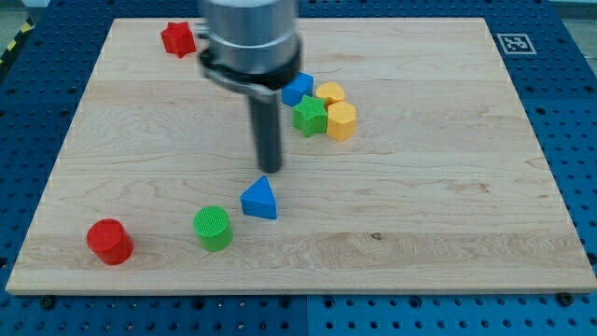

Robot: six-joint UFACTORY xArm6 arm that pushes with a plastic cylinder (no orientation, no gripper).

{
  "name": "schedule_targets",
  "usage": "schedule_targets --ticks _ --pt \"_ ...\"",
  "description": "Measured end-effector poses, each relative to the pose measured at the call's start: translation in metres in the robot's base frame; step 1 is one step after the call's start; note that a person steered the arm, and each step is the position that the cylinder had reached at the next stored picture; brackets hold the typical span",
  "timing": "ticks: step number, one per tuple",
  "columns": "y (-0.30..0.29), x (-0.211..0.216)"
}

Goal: Move the blue triangle above the green circle

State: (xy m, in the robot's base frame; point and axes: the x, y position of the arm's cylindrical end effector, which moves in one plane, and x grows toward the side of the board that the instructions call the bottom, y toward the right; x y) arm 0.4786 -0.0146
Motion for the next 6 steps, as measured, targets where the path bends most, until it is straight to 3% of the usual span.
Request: schedule_targets --ticks 1,2,4,5,6 --pt "0.071 0.007" --pt "0.098 0.054" --pt "0.039 0.088" --pt "-0.015 0.062" --pt "-0.069 0.001"
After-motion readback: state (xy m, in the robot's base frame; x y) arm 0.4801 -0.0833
